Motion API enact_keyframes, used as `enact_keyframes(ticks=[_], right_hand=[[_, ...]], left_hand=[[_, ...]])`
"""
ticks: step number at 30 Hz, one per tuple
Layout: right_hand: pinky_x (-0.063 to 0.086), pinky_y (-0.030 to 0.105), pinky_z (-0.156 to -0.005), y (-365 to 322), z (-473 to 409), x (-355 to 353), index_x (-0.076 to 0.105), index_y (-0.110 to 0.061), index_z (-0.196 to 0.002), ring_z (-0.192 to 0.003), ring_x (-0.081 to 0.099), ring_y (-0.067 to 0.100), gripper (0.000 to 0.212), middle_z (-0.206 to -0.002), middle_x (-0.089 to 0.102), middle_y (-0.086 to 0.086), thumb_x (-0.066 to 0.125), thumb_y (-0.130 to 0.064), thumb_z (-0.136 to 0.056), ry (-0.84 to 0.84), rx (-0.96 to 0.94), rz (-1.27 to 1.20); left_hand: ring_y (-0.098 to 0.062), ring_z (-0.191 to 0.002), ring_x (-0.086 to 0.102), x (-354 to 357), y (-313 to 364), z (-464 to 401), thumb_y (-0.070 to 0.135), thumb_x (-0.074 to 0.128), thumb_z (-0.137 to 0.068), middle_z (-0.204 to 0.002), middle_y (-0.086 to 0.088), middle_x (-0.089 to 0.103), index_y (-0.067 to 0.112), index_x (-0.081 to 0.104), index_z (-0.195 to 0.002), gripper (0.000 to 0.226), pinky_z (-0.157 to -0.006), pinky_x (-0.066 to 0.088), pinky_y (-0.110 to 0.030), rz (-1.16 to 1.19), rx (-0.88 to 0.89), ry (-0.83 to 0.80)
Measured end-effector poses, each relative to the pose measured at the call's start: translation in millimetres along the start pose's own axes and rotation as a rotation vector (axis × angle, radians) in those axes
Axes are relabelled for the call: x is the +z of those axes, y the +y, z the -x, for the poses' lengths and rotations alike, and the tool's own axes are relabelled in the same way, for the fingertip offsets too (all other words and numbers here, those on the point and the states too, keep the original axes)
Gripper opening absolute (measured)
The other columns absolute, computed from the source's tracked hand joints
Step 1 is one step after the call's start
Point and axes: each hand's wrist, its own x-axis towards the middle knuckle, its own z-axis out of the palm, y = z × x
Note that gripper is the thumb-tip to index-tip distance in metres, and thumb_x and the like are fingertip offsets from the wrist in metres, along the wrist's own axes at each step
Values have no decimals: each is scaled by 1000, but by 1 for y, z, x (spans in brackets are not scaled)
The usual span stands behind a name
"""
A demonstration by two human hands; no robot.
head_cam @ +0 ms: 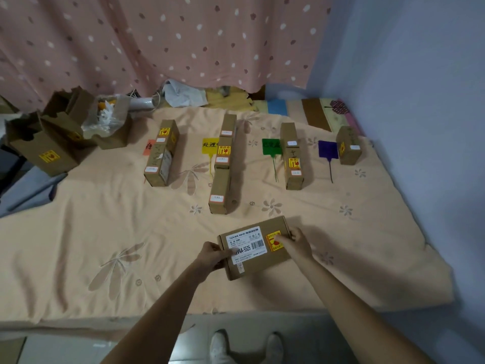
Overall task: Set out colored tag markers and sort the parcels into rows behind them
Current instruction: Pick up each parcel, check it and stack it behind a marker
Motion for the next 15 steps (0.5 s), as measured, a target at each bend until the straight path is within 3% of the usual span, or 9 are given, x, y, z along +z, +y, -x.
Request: enact_keyframes(ticks=[2,3,6,8,10,13,15], right_hand=[[49,34,-88,-7,-4,-3,60,-21,-107,-96,65,18,37,-106,69,-1,79,-28,-76,-15,-21,-37],[49,35,-88,-10,-6,-4,62,-19,-106,-99,66,19,39,-107,69,0,79,-31,-74,-23,-17,-36],[47,35,-88,-17,-2,-6,61,-19,-115,-110,63,23,54,-118,67,3,80,-42,-70,-13,23,-32],[43,36,-92,-22,9,-5,46,-20,-135,-123,53,27,78,-135,55,4,78,-52,-71,16,92,-72],[41,46,-97,-34,26,1,33,-29,-141,-127,46,31,93,-136,47,2,75,-65,-66,-60,197,-218],[41,57,-101,-49,41,12,46,-34,-118,-124,50,35,72,-122,57,3,73,-71,-63,-235,273,-419],[42,57,-103,-57,42,18,49,-32,-106,-120,55,35,60,-114,62,6,75,-66,-65,-223,267,-530]], left_hand=[[-30,-100,70,-8,15,6,24,81,-75,-106,-13,74,8,70,-108,38,-93,54,-43,-61,2,-189],[-29,-103,69,-11,22,8,27,81,-75,-110,-12,73,11,70,-112,42,-93,54,-42,-76,5,-227],[-29,-99,71,-10,33,10,22,82,-73,-106,-12,74,12,72,-106,35,-87,57,-40,-68,89,-118],[-30,-94,72,-3,40,13,13,82,-72,-104,-14,74,10,71,-99,29,-81,59,-41,1,196,-26],[-29,-93,72,9,42,12,9,85,-68,-102,-13,75,9,64,-99,37,-78,60,-41,34,271,73],[-19,-93,71,32,38,11,17,87,-61,-103,-2,72,11,55,-106,55,-77,61,-38,-93,374,161],[-13,-92,70,45,33,12,19,83,-65,-103,4,70,14,53,-106,51,-74,61,-34,-207,480,212]])
